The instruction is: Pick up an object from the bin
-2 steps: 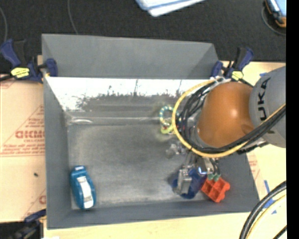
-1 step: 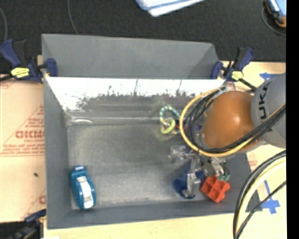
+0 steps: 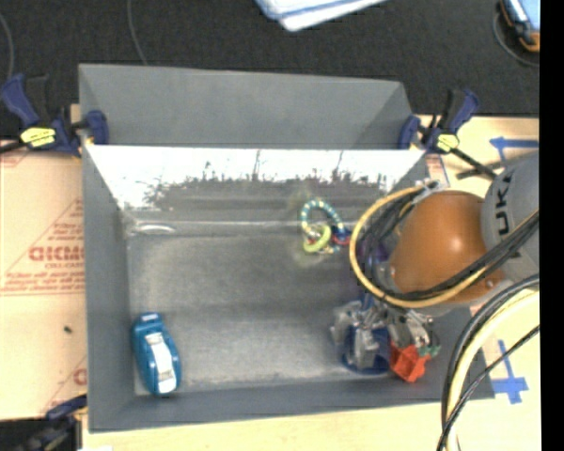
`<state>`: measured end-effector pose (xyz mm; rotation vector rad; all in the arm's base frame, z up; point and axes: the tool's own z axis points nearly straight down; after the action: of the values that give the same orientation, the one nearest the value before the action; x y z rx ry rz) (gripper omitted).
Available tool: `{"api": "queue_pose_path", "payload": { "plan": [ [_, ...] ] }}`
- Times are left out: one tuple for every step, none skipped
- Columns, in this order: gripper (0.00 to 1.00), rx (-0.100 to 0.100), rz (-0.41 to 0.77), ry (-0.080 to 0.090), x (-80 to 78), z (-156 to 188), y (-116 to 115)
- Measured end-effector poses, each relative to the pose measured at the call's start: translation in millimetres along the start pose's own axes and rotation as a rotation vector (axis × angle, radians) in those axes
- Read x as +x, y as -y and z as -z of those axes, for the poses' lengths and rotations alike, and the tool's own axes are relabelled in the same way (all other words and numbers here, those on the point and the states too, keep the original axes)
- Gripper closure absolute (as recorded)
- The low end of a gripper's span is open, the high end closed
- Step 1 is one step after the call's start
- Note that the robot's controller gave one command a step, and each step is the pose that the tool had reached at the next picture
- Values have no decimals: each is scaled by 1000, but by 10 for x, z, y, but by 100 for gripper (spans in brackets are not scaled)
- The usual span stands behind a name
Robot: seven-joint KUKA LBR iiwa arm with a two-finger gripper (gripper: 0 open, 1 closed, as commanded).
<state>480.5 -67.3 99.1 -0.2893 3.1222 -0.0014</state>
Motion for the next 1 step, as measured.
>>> {"api": "queue_pose_path", "payload": {
  "plan": [
    [100,0,0,0,0,0,0]
  ]
}}
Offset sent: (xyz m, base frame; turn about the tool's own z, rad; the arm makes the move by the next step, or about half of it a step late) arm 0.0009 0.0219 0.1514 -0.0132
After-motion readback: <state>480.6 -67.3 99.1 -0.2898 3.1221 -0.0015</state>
